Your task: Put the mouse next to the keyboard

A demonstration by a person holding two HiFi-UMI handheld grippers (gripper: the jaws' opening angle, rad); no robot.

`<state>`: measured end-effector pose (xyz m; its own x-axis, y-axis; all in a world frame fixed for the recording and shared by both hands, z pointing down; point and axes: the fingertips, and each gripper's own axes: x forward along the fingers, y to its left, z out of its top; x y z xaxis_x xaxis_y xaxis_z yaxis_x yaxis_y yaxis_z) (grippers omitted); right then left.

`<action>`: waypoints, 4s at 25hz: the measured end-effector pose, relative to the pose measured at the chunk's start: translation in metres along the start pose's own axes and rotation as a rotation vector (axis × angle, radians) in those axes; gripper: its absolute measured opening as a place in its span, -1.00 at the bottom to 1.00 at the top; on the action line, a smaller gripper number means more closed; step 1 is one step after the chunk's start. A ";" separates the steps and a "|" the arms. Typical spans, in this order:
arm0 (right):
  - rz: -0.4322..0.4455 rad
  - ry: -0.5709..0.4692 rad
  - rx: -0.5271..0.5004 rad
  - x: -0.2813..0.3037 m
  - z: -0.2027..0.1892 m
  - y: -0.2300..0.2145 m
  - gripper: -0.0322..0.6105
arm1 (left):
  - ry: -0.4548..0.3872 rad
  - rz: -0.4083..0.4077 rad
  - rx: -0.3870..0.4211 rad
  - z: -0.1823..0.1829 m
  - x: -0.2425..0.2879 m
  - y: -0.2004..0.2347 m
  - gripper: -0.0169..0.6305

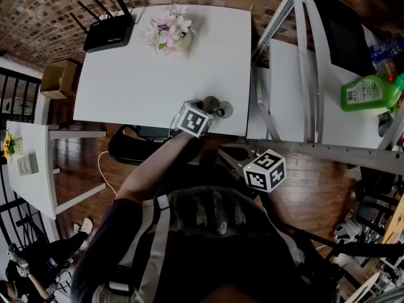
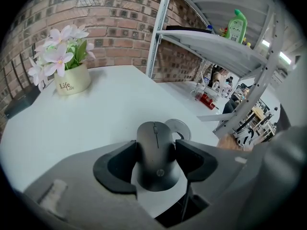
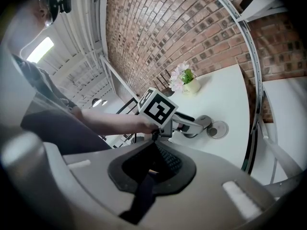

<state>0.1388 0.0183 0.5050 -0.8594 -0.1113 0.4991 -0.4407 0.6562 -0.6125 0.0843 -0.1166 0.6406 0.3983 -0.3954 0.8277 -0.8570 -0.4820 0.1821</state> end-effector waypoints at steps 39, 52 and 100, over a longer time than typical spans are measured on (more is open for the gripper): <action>-0.020 0.000 0.001 0.000 0.000 -0.002 -0.89 | -0.018 0.059 -0.006 0.006 0.001 0.027 -0.10; -0.020 0.029 -0.024 0.020 0.003 0.017 -0.89 | -0.026 0.070 -0.033 -0.014 -0.018 0.059 -0.10; -0.035 0.090 -0.041 0.142 0.036 0.090 -0.89 | -0.097 0.033 -0.174 -0.078 -0.090 0.203 -0.10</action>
<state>-0.0324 0.0346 0.4985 -0.8159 -0.0685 0.5741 -0.4578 0.6830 -0.5691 -0.1512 -0.1177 0.6449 0.3916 -0.4861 0.7812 -0.9103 -0.3285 0.2519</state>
